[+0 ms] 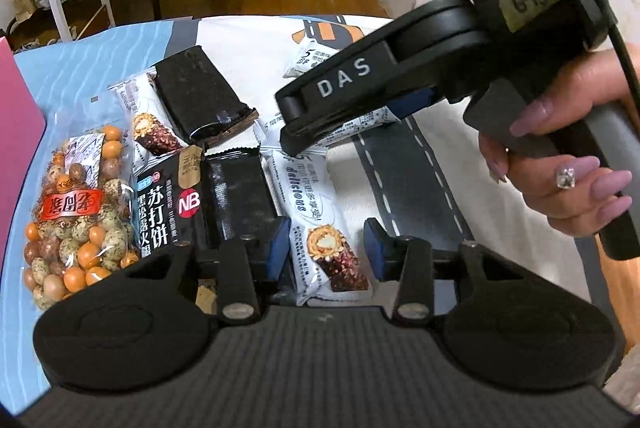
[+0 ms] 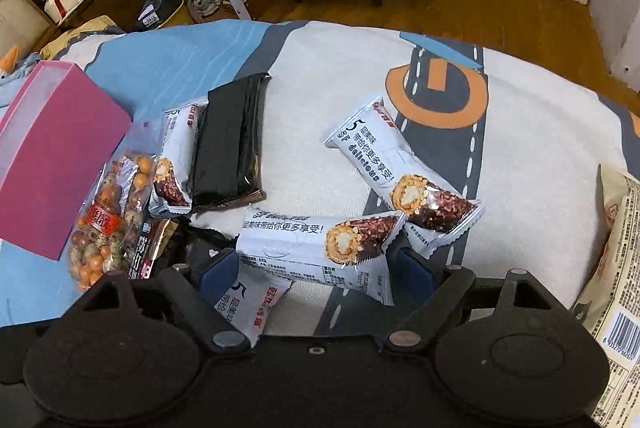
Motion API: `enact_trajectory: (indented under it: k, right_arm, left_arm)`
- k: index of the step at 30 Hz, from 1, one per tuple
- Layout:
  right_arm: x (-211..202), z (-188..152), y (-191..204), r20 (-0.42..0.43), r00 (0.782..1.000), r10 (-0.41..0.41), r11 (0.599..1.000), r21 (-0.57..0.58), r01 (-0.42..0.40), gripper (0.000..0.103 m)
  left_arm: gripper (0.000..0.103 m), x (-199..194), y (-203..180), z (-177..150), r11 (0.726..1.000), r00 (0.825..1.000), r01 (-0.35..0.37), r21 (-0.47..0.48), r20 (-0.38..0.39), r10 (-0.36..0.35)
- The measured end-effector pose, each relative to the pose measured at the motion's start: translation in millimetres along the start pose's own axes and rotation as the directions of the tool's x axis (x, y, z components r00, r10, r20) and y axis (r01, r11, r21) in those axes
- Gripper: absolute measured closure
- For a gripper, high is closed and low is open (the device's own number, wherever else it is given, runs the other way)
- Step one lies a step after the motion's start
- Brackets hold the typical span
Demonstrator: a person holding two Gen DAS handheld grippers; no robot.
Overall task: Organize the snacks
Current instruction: 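Grasp a white snack bar with the left gripper while the right gripper grasps another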
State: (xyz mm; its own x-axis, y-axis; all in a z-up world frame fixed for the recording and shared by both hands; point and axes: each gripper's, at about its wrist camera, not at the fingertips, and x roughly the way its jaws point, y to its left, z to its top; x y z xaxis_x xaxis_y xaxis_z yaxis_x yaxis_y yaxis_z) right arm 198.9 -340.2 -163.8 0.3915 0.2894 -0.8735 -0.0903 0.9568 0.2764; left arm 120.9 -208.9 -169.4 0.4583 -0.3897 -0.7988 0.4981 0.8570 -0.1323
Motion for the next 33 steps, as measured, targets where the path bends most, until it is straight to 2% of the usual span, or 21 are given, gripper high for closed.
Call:
enact_trajectory:
  k: [3, 6, 10, 17, 27, 30, 33]
  right_arm:
    - [-0.3, -0.4, -2.5, 0.007, 1.0, -0.004, 1.0, 0.007, 0.004, 0.019]
    - [-2.5, -0.8, -1.5, 0.012, 1.0, -0.013, 1.0, -0.005, 0.013, 0.04]
    - [-4.7, -0.8, -0.2, 0.003, 0.999, -0.034, 0.999, 0.007, 0.034, 0.05]
    - [-9.7, -1.9, 2.7, -0.005, 0.999, -0.045, 0.999, 0.021, 0.045, 0.056]
    - [-28.3, -6.3, -6.3, -0.037, 0.999, -0.031, 0.997, 0.073, 0.034, 0.067]
    - [-39.5, -10.4, -5.2, -0.04, 0.999, -0.024, 0.997, 0.074, 0.027, 0.07]
    - [-43.6, -16.0, -2.7, -0.082, 0.996, -0.025, 0.997, 0.07, 0.031, 0.072]
  left_arm:
    - [0.068, 1.0, -2.6, -0.2, 1.0, 1.0, -0.014, 0.011, 0.0, 0.014]
    - [0.073, 1.4, 0.8, 0.0, 1.0, 1.0, 0.002, 0.006, -0.017, -0.002]
    - [0.076, -1.1, 0.8, -0.9, 0.999, 0.999, 0.029, 0.046, -0.014, -0.029]
    - [0.077, -4.8, -0.8, -1.1, 0.998, 0.998, 0.046, 0.032, -0.035, -0.045]
    - [0.077, -14.0, 15.6, -1.1, 0.987, 0.986, 0.146, -0.068, -0.072, -0.151]
    - [0.077, -14.8, 15.7, -1.5, 0.987, 0.986, 0.14, -0.073, -0.077, -0.145]
    - [0.077, -17.8, 16.3, -2.9, 0.987, 0.985, 0.138, -0.08, -0.097, -0.146]
